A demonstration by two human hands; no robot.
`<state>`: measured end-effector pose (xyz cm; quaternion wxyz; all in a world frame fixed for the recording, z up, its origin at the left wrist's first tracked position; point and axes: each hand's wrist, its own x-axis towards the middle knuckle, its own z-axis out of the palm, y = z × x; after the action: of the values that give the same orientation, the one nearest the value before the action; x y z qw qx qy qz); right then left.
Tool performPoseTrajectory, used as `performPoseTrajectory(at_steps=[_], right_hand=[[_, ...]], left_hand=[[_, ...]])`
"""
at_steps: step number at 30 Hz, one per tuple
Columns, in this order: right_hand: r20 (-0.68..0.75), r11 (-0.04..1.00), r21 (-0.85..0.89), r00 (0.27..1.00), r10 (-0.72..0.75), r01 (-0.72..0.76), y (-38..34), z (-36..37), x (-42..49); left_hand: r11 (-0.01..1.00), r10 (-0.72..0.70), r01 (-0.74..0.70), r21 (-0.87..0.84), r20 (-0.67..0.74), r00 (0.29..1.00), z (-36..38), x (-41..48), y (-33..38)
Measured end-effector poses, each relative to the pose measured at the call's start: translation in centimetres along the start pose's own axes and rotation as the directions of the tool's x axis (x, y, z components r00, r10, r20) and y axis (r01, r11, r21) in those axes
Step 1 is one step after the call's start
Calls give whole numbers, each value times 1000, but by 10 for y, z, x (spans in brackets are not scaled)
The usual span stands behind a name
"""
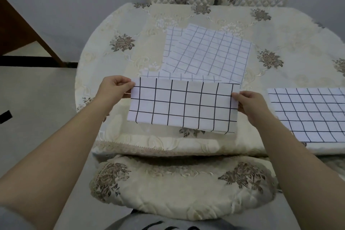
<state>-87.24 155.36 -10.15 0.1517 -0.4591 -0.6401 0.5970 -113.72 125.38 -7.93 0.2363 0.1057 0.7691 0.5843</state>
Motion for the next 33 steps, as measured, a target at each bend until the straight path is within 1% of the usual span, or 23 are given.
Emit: performPoseTrajectory(at_steps=[5,10,15,19,23,25,30,33], right_hand=[[-15,1000,-3,1000,27,-27,-4,15,32],[-18,999,-23,999,46,-47,-5,28,66],[-65,991,-102,994,84,-90,-4,37,100],[-76,987,-139,995,66,-76,-3,43,121],[-99,975,-197,991,87,-105,-1,50,132],[-110,977,-180,989,99,-118,0,52,137],[-128,985,-76,981,143,-153,1,48,141],[-126,989,-3,982,144,-145,-4,42,135]], left_hand=[[999,-39,40,21,-33,999,7,33,-4],[995,-83,85,52,-32,996,14,63,-9],[991,-119,122,58,-52,991,26,96,-15],[984,-162,167,64,-70,984,39,116,-23],[978,-187,193,83,-71,980,47,130,-34],[977,-190,196,81,-78,979,49,134,-36],[978,-187,194,82,-82,979,41,137,-40],[977,-186,195,87,-103,977,33,135,-40]])
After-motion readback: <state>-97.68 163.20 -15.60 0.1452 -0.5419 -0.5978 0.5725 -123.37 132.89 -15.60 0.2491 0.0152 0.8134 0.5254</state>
